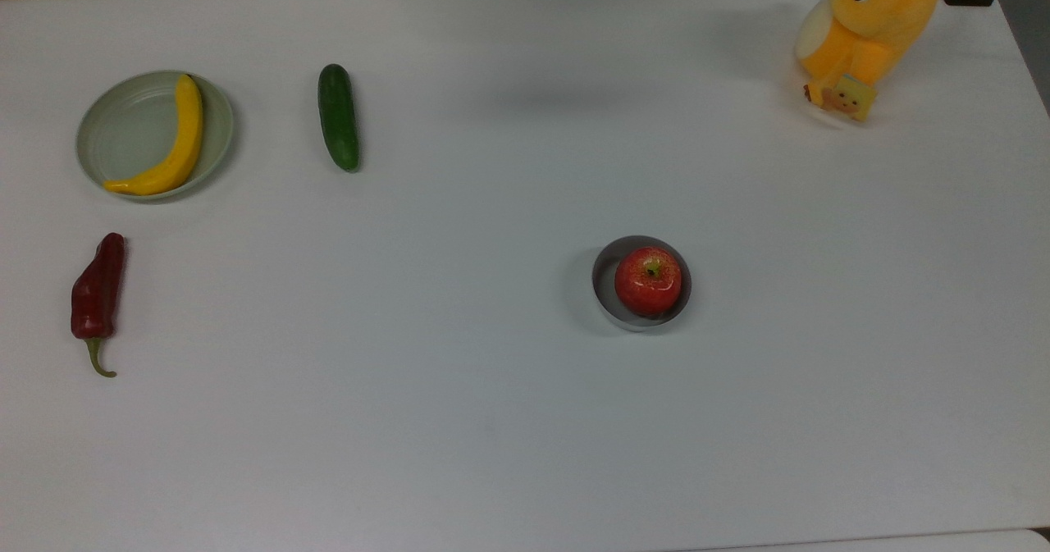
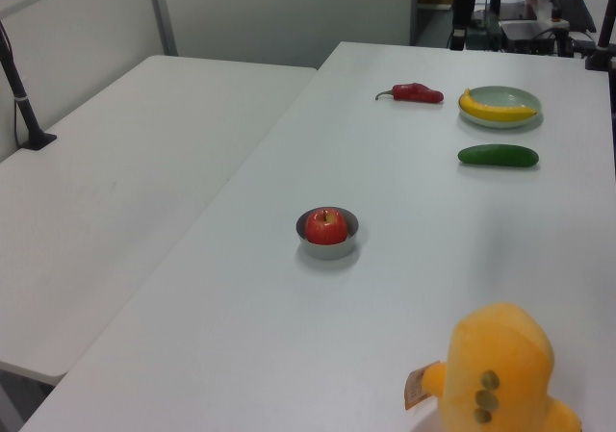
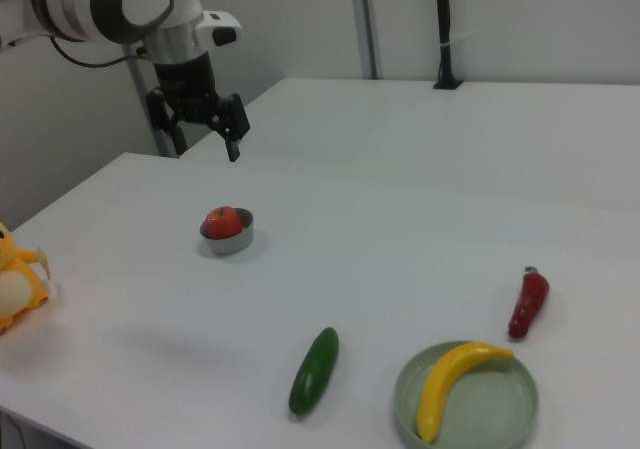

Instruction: Put the cucumber on the left side of the bowl

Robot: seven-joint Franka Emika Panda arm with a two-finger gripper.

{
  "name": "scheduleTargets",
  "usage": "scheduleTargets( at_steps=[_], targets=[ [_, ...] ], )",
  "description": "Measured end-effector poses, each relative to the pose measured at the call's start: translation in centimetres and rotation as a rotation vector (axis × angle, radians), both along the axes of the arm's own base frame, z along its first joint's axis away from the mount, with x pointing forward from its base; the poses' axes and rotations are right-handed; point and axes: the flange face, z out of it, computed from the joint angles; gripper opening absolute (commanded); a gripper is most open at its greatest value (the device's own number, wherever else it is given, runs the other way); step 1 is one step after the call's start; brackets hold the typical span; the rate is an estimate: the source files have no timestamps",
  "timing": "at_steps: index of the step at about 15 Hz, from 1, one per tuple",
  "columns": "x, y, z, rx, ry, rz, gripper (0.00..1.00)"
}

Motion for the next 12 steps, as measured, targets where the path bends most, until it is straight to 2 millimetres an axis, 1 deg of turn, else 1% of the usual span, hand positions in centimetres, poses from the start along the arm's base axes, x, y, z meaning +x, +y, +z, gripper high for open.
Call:
scheduleTargets(
  at_steps=[9,12],
  targets=[
    [0.0,-0.4,0.1,0.0,-0.002,-0.006,1.0],
    [-0.1,-1.6,0.1,-0.006,0.0,0.024,1.0]
  ],
)
